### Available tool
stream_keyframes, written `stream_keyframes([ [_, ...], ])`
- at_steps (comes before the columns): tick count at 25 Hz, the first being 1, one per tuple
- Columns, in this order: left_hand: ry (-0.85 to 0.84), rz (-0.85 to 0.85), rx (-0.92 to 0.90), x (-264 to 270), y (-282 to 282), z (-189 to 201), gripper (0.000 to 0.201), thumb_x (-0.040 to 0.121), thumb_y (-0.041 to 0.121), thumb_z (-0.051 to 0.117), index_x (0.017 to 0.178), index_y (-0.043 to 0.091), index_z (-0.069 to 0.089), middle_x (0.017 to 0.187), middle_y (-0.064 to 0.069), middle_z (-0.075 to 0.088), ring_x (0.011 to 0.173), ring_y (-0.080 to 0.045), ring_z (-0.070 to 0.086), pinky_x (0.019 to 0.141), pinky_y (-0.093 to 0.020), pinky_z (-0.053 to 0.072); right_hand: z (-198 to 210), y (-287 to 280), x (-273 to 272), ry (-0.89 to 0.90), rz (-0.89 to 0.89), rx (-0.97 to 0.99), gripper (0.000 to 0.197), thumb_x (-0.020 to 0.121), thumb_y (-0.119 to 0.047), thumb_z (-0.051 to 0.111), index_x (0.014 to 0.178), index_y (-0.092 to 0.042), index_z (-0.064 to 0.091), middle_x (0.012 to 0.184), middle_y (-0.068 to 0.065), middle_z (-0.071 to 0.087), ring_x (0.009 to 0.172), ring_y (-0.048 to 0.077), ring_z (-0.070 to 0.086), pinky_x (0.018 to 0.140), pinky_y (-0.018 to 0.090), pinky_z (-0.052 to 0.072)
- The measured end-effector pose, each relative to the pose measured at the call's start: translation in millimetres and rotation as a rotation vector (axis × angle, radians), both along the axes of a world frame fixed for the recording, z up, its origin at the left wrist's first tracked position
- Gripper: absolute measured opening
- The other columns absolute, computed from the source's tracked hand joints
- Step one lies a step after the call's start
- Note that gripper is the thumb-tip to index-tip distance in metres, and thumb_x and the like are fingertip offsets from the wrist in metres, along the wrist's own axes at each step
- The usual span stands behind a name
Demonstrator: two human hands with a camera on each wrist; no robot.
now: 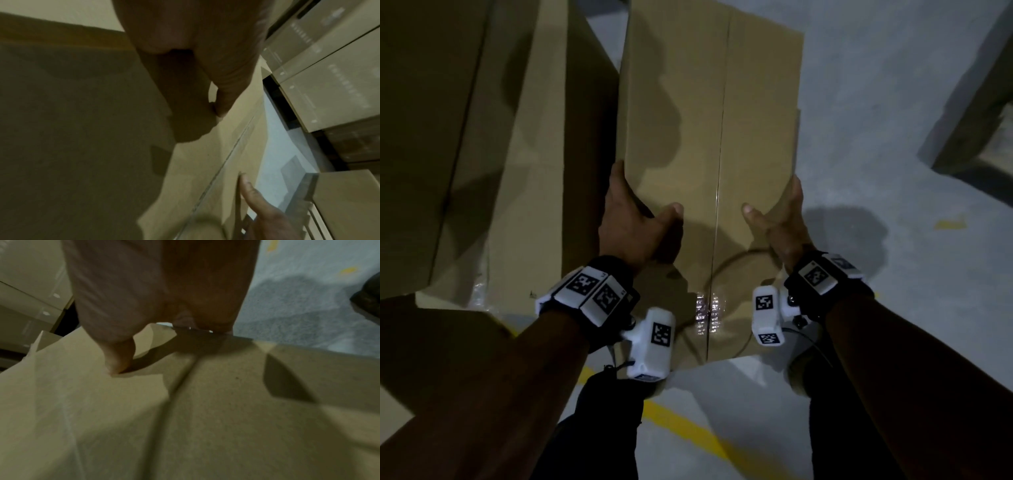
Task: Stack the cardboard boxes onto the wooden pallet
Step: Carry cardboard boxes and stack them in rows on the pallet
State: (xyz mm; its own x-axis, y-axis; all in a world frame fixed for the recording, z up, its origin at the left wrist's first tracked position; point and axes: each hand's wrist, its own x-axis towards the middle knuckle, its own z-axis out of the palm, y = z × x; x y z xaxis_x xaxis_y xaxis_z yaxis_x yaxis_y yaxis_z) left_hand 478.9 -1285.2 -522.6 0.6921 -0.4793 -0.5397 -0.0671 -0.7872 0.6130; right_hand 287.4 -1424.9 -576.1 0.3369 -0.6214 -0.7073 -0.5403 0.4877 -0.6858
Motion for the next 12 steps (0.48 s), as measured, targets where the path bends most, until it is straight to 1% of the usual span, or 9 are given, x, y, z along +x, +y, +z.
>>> stream_keyframes([
  [1,-0.008,-0.008,0.007,-5,-2,1,0.109,0.068,0.057,0.076,0.153,0.037,0.01,0.153,0.002,0.038,0.138,-0.027,0.041,0.11,-0.056,0.039,1,0,-4,0.0,0.004,-0.006,0.107,0.085,-0.027,0.078,0.159,-0.032,0.002,0.165,-0.004,0.017,0.149,0.017,0.022,0.119,0.035,0.025],
  [2,-0.018,-0.014,0.013,-8,-3,3,0.109,0.07,0.054,0.078,0.153,0.037,0.009,0.154,0.002,0.037,0.138,-0.028,0.04,0.11,-0.056,0.039,3,-1,-8,-0.003,0.013,-0.019,0.111,0.082,-0.028,0.081,0.159,-0.036,0.001,0.166,-0.005,0.013,0.15,0.016,0.017,0.119,0.034,0.022],
  [4,-0.018,-0.024,0.015,-18,-9,10,0.109,0.073,0.049,0.08,0.154,0.036,0.009,0.153,0.0,0.039,0.137,-0.029,0.041,0.109,-0.057,0.039,7,-5,-22,0.001,0.035,-0.056,0.113,0.079,-0.032,0.084,0.158,-0.04,0.004,0.165,-0.005,0.016,0.147,0.012,0.018,0.114,0.031,0.023],
  [6,-0.02,-0.034,0.011,-31,-19,24,0.107,0.075,0.044,0.081,0.154,0.033,0.01,0.151,0.0,0.041,0.135,-0.029,0.043,0.109,-0.055,0.04,22,-12,-40,0.012,0.037,-0.081,0.112,0.076,-0.037,0.085,0.156,-0.045,0.008,0.162,-0.003,0.023,0.144,0.013,0.024,0.109,0.03,0.026],
  [8,-0.027,-0.06,-0.039,-51,-36,52,0.106,0.077,0.039,0.081,0.155,0.029,0.011,0.149,0.002,0.043,0.132,-0.023,0.044,0.11,-0.049,0.04,55,-24,-62,0.046,0.04,-0.121,0.111,0.074,-0.041,0.086,0.155,-0.048,0.009,0.159,-0.001,0.027,0.141,0.016,0.028,0.107,0.032,0.028],
  [9,-0.03,-0.074,-0.073,-60,-45,68,0.105,0.077,0.036,0.082,0.155,0.027,0.011,0.149,0.003,0.043,0.131,-0.017,0.043,0.11,-0.043,0.04,74,-30,-71,0.065,0.035,-0.157,0.112,0.074,-0.041,0.086,0.155,-0.046,0.01,0.158,0.001,0.029,0.14,0.017,0.03,0.108,0.032,0.028],
  [11,-0.028,-0.101,-0.13,-79,-63,108,0.11,0.077,0.034,0.083,0.156,0.027,0.006,0.153,0.005,0.037,0.13,-0.008,0.038,0.108,-0.031,0.036,123,-46,-92,0.094,0.031,-0.252,0.114,0.073,-0.042,0.086,0.158,-0.038,0.01,0.156,0.008,0.033,0.14,0.025,0.035,0.111,0.034,0.03],
  [12,-0.029,-0.114,-0.159,-92,-72,134,0.114,0.077,0.035,0.083,0.157,0.028,0.002,0.157,0.006,0.033,0.134,-0.008,0.035,0.108,-0.028,0.034,155,-54,-106,0.11,0.036,-0.297,0.115,0.073,-0.043,0.086,0.159,-0.034,0.01,0.155,0.012,0.035,0.139,0.029,0.039,0.112,0.037,0.032],
])
